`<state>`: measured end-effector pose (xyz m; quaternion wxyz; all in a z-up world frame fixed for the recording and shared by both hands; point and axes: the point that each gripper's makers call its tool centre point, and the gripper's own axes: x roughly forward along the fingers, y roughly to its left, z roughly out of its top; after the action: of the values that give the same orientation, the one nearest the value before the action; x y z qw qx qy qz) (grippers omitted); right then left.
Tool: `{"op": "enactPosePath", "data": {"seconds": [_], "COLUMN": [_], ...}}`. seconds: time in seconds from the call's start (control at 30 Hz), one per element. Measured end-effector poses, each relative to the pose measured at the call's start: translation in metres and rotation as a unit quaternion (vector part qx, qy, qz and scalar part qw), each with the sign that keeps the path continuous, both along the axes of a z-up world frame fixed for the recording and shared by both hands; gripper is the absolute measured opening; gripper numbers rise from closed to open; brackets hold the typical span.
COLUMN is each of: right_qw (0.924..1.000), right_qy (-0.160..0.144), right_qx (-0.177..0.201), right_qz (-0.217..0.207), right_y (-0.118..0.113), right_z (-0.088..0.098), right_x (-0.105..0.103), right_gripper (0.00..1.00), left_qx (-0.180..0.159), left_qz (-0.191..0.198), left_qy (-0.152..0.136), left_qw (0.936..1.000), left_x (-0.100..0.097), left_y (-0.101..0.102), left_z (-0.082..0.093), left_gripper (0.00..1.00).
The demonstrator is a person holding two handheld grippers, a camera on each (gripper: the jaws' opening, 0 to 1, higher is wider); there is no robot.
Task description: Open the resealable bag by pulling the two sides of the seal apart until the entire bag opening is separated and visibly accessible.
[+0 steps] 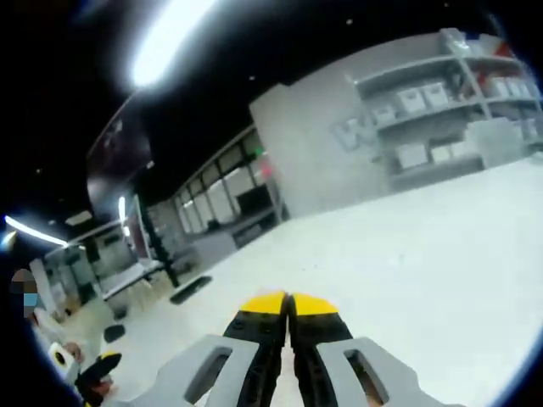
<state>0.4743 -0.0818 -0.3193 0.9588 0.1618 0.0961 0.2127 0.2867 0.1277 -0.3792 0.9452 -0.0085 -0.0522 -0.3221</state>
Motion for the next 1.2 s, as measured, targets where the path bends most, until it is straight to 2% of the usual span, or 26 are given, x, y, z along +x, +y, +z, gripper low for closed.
{"op": "enactPosePath", "data": {"seconds": [1.2], "right_qw": [0.9992], "right_qy": [0.019], "right_qx": [-0.025], "right_qz": [-0.026], "right_y": [0.003], "right_z": [-0.004], "right_x": [0.052], "right_gripper": [0.0], "left_qx": [-0.002], "left_qz": [-0.001], "left_qy": [-0.003], "left_qw": [1.0], "left_x": [-0.001], "left_y": [0.001], "left_z": [0.001], "left_gripper": [0.96]}}
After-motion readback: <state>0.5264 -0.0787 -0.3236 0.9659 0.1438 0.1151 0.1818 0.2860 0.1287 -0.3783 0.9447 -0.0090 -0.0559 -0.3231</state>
